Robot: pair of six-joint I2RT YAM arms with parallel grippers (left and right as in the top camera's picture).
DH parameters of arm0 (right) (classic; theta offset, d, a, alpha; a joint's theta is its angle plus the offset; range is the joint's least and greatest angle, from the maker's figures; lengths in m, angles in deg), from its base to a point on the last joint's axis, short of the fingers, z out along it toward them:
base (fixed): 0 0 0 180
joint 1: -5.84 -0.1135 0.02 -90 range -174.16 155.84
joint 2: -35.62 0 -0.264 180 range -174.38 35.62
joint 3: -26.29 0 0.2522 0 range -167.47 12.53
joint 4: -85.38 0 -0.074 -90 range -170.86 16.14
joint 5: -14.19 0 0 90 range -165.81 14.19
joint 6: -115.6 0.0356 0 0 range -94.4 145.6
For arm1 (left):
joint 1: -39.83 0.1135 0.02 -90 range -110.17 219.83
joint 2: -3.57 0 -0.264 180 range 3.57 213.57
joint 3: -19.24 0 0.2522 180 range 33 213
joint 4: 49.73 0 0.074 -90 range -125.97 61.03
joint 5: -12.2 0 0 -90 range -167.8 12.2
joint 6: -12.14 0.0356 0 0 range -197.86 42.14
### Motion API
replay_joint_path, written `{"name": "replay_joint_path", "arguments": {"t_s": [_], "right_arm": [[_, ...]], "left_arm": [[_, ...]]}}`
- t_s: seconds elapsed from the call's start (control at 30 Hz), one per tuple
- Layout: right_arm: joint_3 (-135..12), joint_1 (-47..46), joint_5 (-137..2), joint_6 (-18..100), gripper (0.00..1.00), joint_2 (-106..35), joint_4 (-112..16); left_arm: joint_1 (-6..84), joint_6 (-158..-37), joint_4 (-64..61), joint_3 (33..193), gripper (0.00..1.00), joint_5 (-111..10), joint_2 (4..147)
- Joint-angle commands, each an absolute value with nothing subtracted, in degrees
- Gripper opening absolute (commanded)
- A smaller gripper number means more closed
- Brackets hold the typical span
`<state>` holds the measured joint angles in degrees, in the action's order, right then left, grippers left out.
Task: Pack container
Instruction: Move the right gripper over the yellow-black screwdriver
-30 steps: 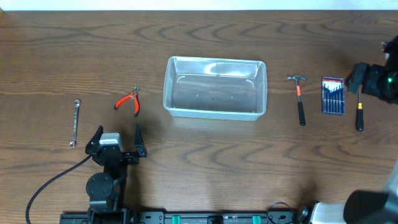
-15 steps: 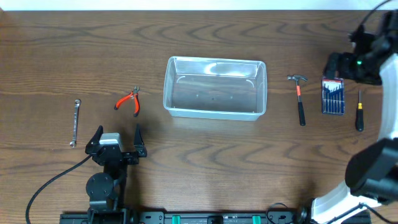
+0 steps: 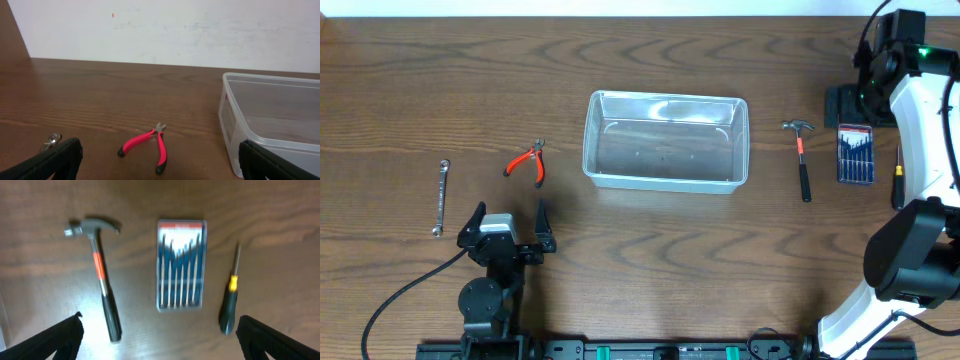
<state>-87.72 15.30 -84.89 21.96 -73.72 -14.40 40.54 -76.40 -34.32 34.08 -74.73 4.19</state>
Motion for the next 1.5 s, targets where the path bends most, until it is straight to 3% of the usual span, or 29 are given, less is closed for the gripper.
{"name": "replay_joint_path", "arguments": {"t_s": [0.0,0.33,0.53,0.9,1.47], "right_arm": [[-88.79,17.59,-85.07,23.23,0.99,-73.57,-11.08],[-88.79,32.19,-71.36,17.27,0.99,-71.69,-2.99],[-88.77,39.05,-69.33,7.45,0.99,-70.4,-2.27],[-88.64,39.51,-81.7,4.06,0.99,-70.51,-10.4],[-88.57,39.56,-74.91,-1.07,0.99,-76.39,-11.47]], "left_arm": [[40.74,-76.91,-32.14,33.23,0.98,-74.36,3.91],[40.74,-76.91,-32.14,33.23,0.98,-74.36,3.91],[40.74,-76.91,-32.14,33.23,0.98,-74.36,3.91],[40.74,-76.91,-32.14,33.23,0.98,-74.36,3.91],[40.74,-76.91,-32.14,33.23,0.98,-74.36,3.91]]}}
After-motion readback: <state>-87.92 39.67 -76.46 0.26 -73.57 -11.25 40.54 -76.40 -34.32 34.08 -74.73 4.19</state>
